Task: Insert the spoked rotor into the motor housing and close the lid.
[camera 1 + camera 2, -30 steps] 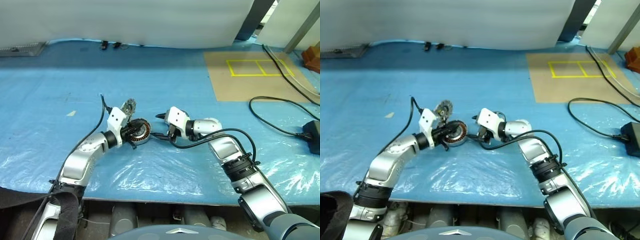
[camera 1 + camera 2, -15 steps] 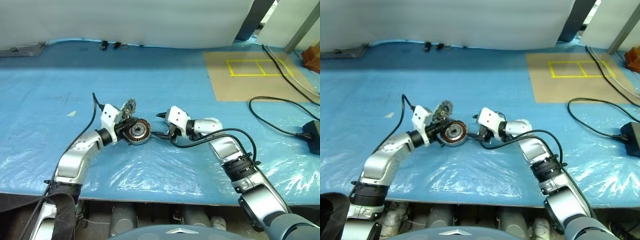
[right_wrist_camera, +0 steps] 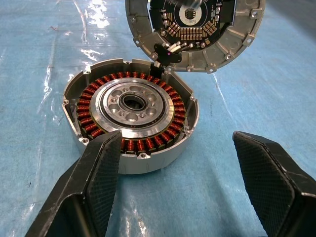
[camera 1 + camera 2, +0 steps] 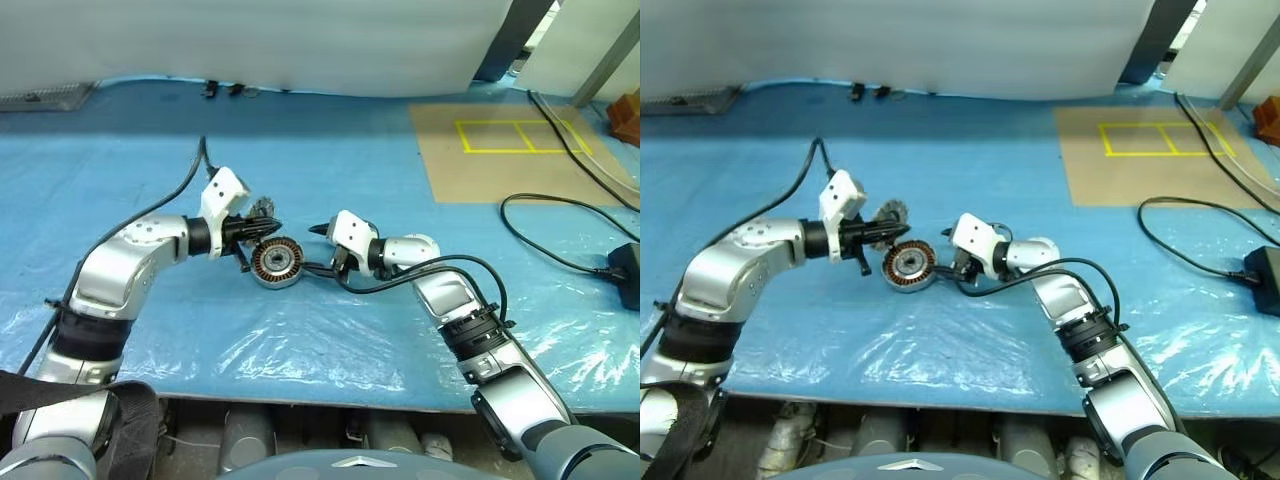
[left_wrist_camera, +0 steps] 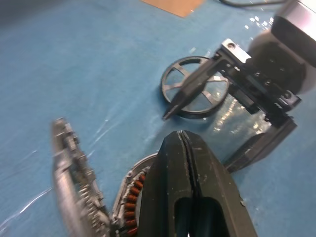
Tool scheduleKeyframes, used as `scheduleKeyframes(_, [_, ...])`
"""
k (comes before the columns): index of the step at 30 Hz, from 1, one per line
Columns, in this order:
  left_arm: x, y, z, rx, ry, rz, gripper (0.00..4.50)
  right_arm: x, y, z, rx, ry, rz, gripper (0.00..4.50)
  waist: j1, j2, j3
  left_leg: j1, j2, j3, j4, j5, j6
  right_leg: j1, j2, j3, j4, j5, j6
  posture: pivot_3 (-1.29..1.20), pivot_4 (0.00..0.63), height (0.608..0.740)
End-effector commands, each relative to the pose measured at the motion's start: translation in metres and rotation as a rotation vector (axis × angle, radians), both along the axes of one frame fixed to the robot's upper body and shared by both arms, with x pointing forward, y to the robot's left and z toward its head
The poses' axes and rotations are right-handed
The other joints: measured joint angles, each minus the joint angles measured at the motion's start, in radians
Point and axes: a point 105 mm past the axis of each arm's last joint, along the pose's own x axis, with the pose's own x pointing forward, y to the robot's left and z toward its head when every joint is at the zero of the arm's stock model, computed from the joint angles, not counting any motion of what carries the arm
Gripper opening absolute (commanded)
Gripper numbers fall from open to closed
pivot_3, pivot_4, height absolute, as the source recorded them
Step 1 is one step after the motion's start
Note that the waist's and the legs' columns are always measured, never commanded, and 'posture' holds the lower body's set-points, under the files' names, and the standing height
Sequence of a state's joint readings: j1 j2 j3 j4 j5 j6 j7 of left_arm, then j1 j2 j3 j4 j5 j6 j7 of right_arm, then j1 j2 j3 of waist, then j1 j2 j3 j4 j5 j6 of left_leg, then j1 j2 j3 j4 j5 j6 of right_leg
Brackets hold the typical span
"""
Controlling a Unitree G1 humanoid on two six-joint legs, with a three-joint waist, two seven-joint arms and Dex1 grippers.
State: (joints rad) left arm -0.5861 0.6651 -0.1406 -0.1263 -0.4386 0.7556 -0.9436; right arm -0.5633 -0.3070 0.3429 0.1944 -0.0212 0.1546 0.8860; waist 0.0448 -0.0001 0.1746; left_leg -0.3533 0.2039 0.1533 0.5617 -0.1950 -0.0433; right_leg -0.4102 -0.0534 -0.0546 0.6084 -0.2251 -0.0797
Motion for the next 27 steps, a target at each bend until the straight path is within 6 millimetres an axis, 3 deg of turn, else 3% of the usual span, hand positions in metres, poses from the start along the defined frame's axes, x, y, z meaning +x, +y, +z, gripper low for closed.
scheduleKeyframes(1, [0.003,-0.003,0.007,0.116,0.012,-0.104,0.01,0.002,0.006,0.012,0.022,-0.053,0.015,3.76,0.0,0.0,0.0,0.0,0.0,0.0,0.0,0.001,0.002,0.0,0.0,0.0,0.0,0.0,0.0,0.0,0.15,0.74])
scheduleKeyframes(9, [0.026,0.005,0.011,0.369,0.023,-0.214,0.01,0.004,0.01,0.013,0.036,-0.07,0.003,3.76,-0.002,0.0,0.0,0.0,0.0,-0.001,0.0,0.002,0.002,0.0,0.0,0.0,0.0,0.0,0.0,0.0,0.15,0.74])
scheduleKeyframes(15, [0.035,0.002,0.016,0.477,0.001,-0.3,0.01,0.002,0.0,0.013,0.035,-0.05,-0.012,3.76,0.0,-0.001,0.001,-0.002,-0.001,-0.001,0.0,0.002,0.002,0.0,0.0,0.0,-0.001,0.0,0.0,0.0,0.15,0.74])
scheduleKeyframes(20, [0.027,-0.007,0.004,0.506,0.034,-0.377,0.01,-0.009,-0.003,0.009,0.035,0.003,0.017,3.76,0.002,-0.001,0.001,-0.003,-0.001,-0.002,0.0,0.001,0.001,0.0,0.0,0.0,-0.001,0.0,0.0,0.0,0.15,0.74])
scheduleKeyframes(27, [0.015,-0.012,-0.014,0.586,0.051,-0.446,0.01,-0.01,-0.004,0.008,0.026,0.005,0.009,3.76,0.001,-0.001,0.001,-0.005,0.0,-0.002,0.0,0.0,-0.001,0.001,0.0,-0.001,0.0,0.0,0.0,0.0,0.15,0.74])
